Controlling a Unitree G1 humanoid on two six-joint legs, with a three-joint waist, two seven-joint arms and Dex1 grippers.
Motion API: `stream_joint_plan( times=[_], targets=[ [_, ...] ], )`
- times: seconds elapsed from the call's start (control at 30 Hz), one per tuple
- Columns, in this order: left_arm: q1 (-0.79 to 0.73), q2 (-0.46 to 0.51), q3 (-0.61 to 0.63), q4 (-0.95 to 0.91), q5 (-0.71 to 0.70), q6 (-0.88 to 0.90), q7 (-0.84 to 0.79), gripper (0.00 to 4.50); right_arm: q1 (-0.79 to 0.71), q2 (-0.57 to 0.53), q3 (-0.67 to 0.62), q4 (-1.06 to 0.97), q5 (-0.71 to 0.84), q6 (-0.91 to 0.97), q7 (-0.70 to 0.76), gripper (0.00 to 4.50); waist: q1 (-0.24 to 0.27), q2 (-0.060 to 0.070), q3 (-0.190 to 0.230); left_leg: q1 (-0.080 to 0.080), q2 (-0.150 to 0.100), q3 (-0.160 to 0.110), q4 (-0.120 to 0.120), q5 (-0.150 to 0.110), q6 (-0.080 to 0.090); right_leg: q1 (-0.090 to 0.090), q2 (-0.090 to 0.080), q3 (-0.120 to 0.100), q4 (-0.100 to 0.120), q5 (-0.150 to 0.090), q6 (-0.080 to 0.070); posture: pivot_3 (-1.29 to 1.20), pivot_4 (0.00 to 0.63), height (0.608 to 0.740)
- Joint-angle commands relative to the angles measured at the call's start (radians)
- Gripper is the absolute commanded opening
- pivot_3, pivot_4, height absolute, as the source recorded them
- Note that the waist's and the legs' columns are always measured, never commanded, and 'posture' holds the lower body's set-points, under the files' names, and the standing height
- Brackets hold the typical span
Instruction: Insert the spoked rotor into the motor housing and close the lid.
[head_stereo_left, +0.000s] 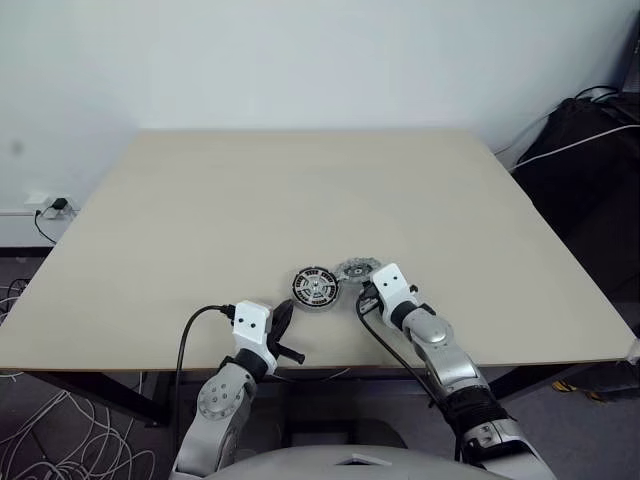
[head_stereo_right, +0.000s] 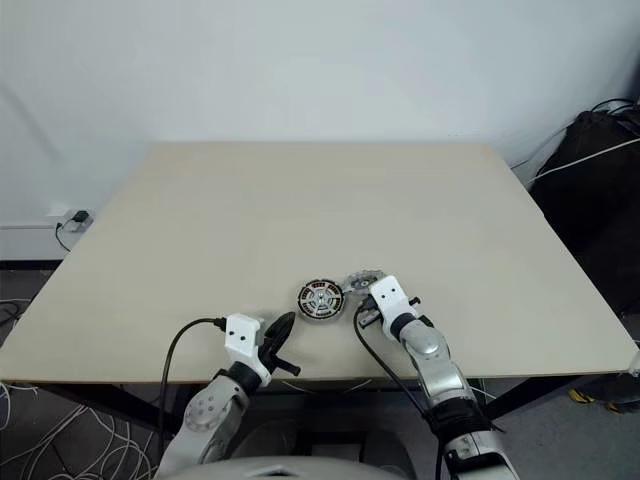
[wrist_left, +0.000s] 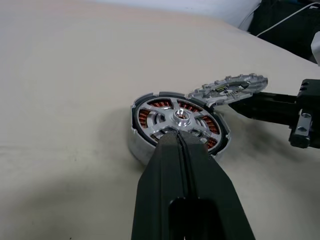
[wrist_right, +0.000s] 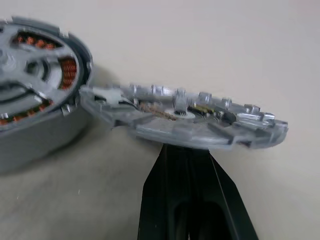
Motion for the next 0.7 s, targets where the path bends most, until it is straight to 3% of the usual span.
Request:
stream_joint_plan(
  times=[0.03, 0.4, 0.7],
  targets=[
    [-0.005, 0.000, -0.010, -0.072, -0.002, 0.007, 0.003, 0.00, -0.039, 0.006, 0.005, 0.018, -0.005, -0.016, 0.005, 0.03, 0.000, 0.000, 0.000, 0.000, 0.000, 0.000, 0.000, 0.000, 0.000, 0.000, 0.000, 0.000, 0.000, 0.000, 0.000, 0.00, 0.000, 0.740],
    [0.001, 0.000, -0.025, -0.139, 0.005, 0.066, 0.023, 0.00, -0.107, 0.036, -0.004, 0.090, 0.010, 0.100, 0.022, 0.03, -0.005, 0.001, -0.001, 0.003, 0.000, 0.000, 0.000, 0.000, 0.000, 0.002, 0.000, 0.001, 0.002, 0.000, 0.000, 0.00, 0.000, 0.740],
    [-0.005, 0.002, -0.022, -0.143, 0.001, 0.074, 0.026, 0.00, -0.148, 0.053, 0.004, 0.208, -0.049, -0.132, -0.102, 0.03, -0.019, 0.002, 0.000, 0.003, -0.001, 0.000, 0.000, 0.000, 0.000, 0.002, 0.001, 0.000, 0.002, 0.000, 0.000, 0.00, 0.000, 0.740]
  ],
)
